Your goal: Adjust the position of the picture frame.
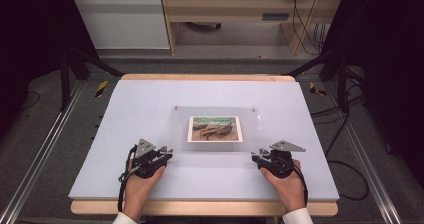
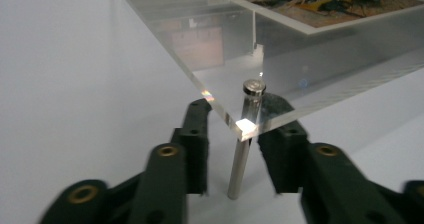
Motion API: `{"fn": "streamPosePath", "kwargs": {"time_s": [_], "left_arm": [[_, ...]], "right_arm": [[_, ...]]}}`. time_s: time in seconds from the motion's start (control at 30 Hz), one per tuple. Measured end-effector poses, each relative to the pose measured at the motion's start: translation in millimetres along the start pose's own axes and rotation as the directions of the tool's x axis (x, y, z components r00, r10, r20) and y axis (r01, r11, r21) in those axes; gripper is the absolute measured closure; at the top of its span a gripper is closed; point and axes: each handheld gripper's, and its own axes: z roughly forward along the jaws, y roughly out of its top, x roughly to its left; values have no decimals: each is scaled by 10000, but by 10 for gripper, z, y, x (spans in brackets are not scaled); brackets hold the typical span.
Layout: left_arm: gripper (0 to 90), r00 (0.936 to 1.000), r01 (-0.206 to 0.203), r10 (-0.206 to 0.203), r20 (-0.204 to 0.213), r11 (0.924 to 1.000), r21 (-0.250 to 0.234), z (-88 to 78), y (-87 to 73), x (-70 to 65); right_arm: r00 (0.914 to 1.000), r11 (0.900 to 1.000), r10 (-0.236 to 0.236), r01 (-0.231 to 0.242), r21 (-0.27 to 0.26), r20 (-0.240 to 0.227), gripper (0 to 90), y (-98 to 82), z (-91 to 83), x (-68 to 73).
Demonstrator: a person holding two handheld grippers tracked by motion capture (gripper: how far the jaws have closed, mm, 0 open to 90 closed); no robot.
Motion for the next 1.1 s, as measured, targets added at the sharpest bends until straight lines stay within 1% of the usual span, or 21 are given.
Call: {"fn": "streamPosePath", "kwargs": {"time_s": [0.07, 0.1, 0.13, 0.17, 0.23, 0.27, 0.33, 0.37, 0.43, 0.47, 0.5, 0.53, 0.67, 0.73, 0.83, 0.87, 0.9, 0.93, 0.97, 1.03, 1.1], "left_arm": [[506, 10000, -9, 9, -49, 10000, -41, -53, -7, -9], [471, 10000, -9, 9, -49, 10000, -41, -53, -7, -9], [471, 10000, -67, 67, -29, 10000, -70, -69, -6, -19], [405, 9998, -188, 187, 114, 9998, 72, -82, -5, -37], [299, 9996, -113, 110, 250, 9999, 108, -80, -7, -42], [261, 9994, -97, 92, 348, 9999, 137, -79, -10, -51], [242, 9995, -183, 180, 272, 9998, 94, -87, -3, -72], [173, 9986, -265, 259, 461, 9996, 123, -103, 19, -82], [126, 9981, -280, 274, 543, 9996, 99, -115, 29, -84], [107, 9974, -300, 300, 658, 9996, -11, -133, 46, -85], [93, 9974, -300, 300, 658, 9996, -11, -133, 46, -85], [75, 9953, -326, 331, 907, 9994, -63, -143, 66, -69], [70, 9945, -189, 222, 1024, 9993, -329, -171, 100, -41], [73, 9925, -135, 213, 1205, 9978, -654, -228, 140, -9], [95, 9928, -81, 186, 1184, 9960, -889, -270, 193, 7], [96, 9927, -93, 208, 1185, 9953, -969, -284, 268, 26], [102, 9927, -93, 208, 1185, 9953, -969, -284, 268, 26], [107, 9915, -1, 132, 1296, 9949, -1007, -262, 364, 62], [111, 9921, -4, 124, 1249, 9954, -961, -241, 414, 82], [117, 9929, -49, 159, 1179, 9956, -932, -212, 464, 100], [114, 9924, -75, 140, 1222, 9986, -531, -105, 586, 135]], "right_arm": [[9994, 9992, -327, 324, 251, 135, 434, -34, -70, 33], [9987, 9986, -466, 462, 241, 196, 400, -46, -100, 39], [9987, 9986, -466, 462, 241, 196, 400, -46, -100, 39], [9985, 9986, -475, 469, 225, 266, 326, -70, -161, 52], [9987, 9989, -434, 429, 198, 284, 303, -80, -187, 55], [9987, 9991, -412, 409, 117, 315, 257, -100, -244, 49], [9984, 9990, -437, 434, 83, 361, 244, -105, -262, 45], [9985, 9994, -335, 338, -54, 443, 200, -107, -305, 24], [9987, 9997, -203, 208, -94, 459, 186, -105, -318, 15], [9990, 9996, -32, 44, -280, 442, 154, -92, -340, -7], [9990, 9995, -62, 76, -312, 434, 140, -88, -340, -13], [9993, 9994, -54, 66, -337, 369, 131, -84, -339, -16], [9993, 9989, -216, 228, -405, 304, 123, -73, -341, 3], [9990, 9972, -356, 374, -648, 283, 124, -47, -358, 39], [9984, 9948, -419, 452, -908, 381, 140, -4, -389, 67], [9966, 9915, -633, 688, -1103, 525, 146, 78, -422, 80], [9955, 9892, -706, 781, -1237, 639, 164, 132, -435, 78], [9952, 9869, -739, 823, -1386, 642, 176, 189, -441, 71], [9947, 9862, -790, 876, -1408, 661, 176, 250, -436, 61], [9939, 9885, -868, 944, -1178, 678, 172, 380, -408, 28], [9952, 9899, -855, 902, -1091, 472, 151, 507, -363, -14]]}}
